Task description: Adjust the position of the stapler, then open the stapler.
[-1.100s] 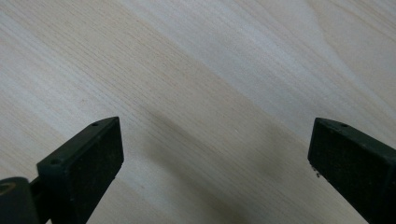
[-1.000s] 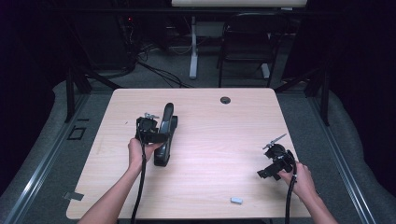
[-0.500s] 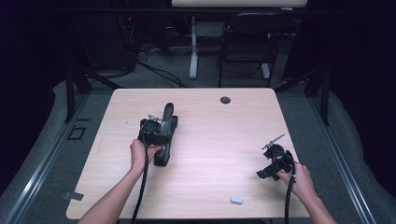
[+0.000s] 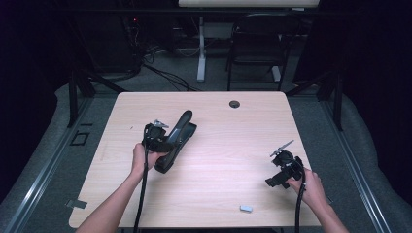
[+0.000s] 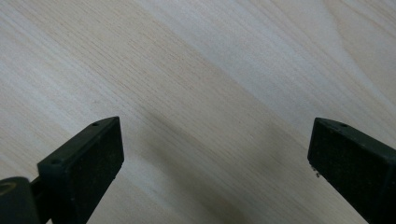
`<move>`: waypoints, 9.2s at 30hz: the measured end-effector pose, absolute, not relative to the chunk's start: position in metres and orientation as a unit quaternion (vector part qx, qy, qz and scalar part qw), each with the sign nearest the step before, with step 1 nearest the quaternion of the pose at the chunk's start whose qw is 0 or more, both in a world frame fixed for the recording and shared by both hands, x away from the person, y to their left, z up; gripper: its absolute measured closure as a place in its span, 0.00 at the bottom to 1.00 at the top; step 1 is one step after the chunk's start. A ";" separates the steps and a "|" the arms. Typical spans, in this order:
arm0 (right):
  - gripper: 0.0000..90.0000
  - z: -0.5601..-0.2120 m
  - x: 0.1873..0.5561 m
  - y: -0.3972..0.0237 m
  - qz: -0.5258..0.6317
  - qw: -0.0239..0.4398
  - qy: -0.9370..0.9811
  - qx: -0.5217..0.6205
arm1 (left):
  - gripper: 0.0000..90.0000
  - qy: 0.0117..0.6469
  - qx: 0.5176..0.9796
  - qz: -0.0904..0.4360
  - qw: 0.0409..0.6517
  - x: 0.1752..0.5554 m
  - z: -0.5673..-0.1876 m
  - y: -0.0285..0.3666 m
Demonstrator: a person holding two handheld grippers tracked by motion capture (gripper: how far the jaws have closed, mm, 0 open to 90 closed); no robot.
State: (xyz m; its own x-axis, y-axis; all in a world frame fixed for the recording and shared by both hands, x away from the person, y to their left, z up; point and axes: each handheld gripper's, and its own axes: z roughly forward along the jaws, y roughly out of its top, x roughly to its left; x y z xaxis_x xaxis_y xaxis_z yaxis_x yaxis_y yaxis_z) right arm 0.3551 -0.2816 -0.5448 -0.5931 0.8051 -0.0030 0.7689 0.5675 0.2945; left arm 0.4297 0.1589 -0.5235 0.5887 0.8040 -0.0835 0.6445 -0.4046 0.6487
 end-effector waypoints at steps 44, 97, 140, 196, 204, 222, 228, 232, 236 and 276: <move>0.03 -0.548 0.356 -0.280 0.139 0.046 0.884 0.444 | 0.57 0.256 0.896 0.081 0.354 0.414 -0.525 0.146; 0.13 -0.519 0.343 -0.263 0.261 0.042 0.887 0.380 | 0.57 0.106 0.927 0.018 0.359 0.380 -0.525 0.099; 0.23 -0.489 0.381 -0.186 0.353 0.076 0.885 0.293 | 0.18 0.258 0.904 0.026 0.340 0.339 -0.515 0.132; 0.46 -0.497 0.362 -0.168 0.354 0.052 0.876 0.322 | 0.35 0.224 0.942 0.037 0.246 0.373 -0.543 0.128; 0.47 -0.499 0.357 -0.161 0.344 0.043 0.871 0.349 | 0.32 0.220 0.947 0.039 0.231 0.377 -0.542 0.134; 0.47 -0.494 0.353 -0.158 0.346 0.054 0.872 0.341 | 0.15 0.218 0.951 0.037 0.214 0.371 -0.536 0.152; 0.34 -0.493 0.351 -0.160 0.341 0.068 0.875 0.336 | 0.07 0.226 0.949 0.050 0.216 0.366 -0.529 0.154; 0.25 -0.487 0.349 -0.171 0.342 0.083 0.872 0.339 | 0.05 0.228 0.947 0.053 0.218 0.363 -0.527 0.152; 0.20 -0.483 0.346 -0.184 0.345 0.091 0.867 0.348 | 0.02 0.230 0.947 0.063 0.217 0.358 -0.525 0.151; 0.15 -0.491 0.349 -0.196 0.309 0.086 0.879 0.352 | 0.00 0.294 0.886 0.137 0.331 0.330 -0.491 0.144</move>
